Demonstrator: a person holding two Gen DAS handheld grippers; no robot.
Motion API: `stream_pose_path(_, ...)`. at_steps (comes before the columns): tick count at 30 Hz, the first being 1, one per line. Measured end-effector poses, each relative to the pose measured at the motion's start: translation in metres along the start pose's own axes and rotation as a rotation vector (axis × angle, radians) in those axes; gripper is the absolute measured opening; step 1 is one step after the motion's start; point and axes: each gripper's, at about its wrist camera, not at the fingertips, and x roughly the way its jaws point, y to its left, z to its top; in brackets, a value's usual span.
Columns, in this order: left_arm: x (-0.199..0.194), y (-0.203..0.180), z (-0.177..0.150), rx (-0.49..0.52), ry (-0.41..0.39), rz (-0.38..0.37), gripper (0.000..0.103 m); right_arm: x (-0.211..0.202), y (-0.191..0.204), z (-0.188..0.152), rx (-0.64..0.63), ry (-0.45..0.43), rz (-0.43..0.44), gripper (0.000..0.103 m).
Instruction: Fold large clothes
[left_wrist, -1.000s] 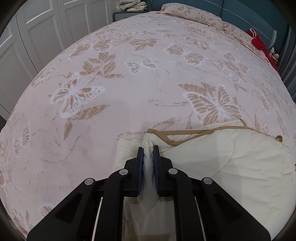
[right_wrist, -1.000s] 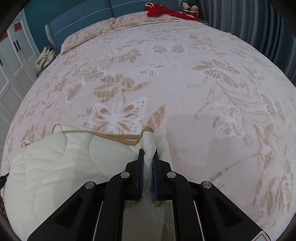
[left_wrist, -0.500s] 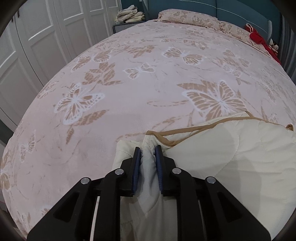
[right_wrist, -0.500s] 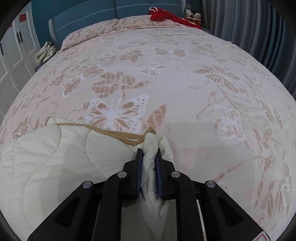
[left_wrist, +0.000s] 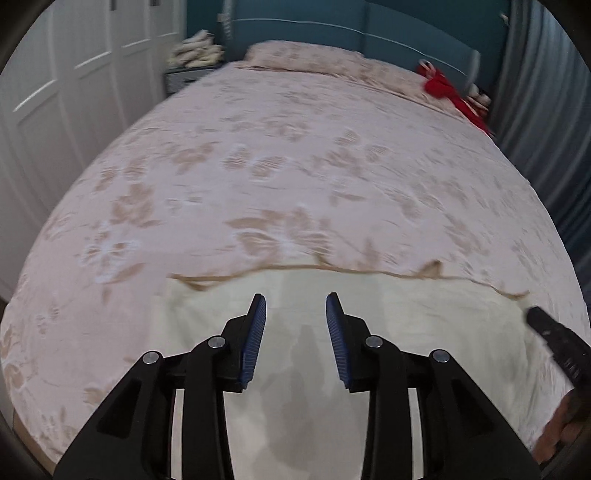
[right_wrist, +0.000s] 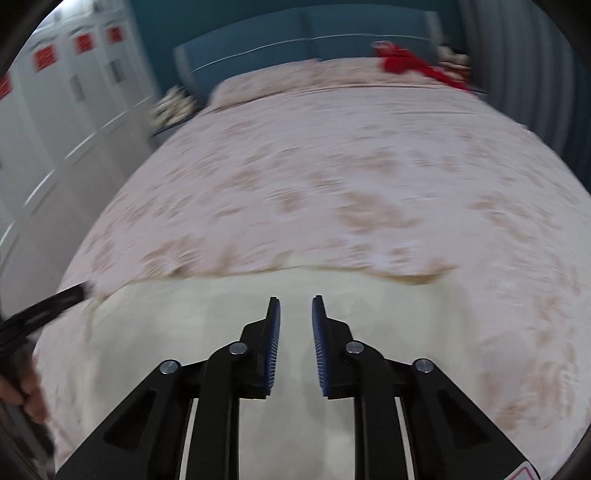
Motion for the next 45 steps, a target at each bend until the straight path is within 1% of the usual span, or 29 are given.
stream_pose_path(1, 0.008, -0.014, -0.002, 0.018, 0.01, -0.016, 0.032, 0.008, 0.015, -0.002, -0.023, 0.015, 0.02, 0.01)
stream_pose_path(4, 0.028, -0.036, -0.004, 0.036, 0.042, -0.032, 0.03, 0.027, 0.037, -0.001, -0.034, 0.045, 0.051, 0.009)
stream_pose_path(5, 0.037, -0.043, -0.005, 0.04, 0.053, -0.04, 0.027, 0.033, 0.041, -0.001, -0.03, 0.055, 0.056, 0.009)
stream_pose_path(8, 0.063, -0.054, -0.005, 0.05, 0.086, -0.036, 0.027, 0.052, 0.045, 0.001, -0.033, 0.081, 0.051, 0.009)
stream_pose_path(13, 0.096, -0.053, -0.013, 0.019, 0.138, 0.0, 0.025, 0.093, 0.042, 0.0, -0.037, 0.144, 0.016, 0.006)
stream_pose_path(15, 0.106, -0.051, -0.017, 0.023, 0.146, 0.02, 0.023, 0.106, 0.04, -0.003, -0.045, 0.166, 0.008, 0.005)
stream_pose_path(18, 0.118, -0.049, -0.021, 0.02, 0.157, 0.042, 0.021, 0.119, 0.04, -0.008, -0.053, 0.187, -0.005, 0.001)
stream_pose_path(25, 0.133, -0.05, -0.026, 0.049, 0.138, 0.095, 0.02, 0.139, 0.033, -0.016, -0.042, 0.21, -0.016, 0.0)
stream_pose_path(33, 0.139, -0.05, -0.03, 0.047, 0.097, 0.114, 0.02, 0.147, 0.032, -0.021, -0.036, 0.182, -0.019, 0.0)
stream_pose_path(45, 0.144, -0.046, -0.034, 0.018, 0.041, 0.124, 0.02, 0.153, 0.029, -0.024, -0.034, 0.126, -0.025, 0.0)
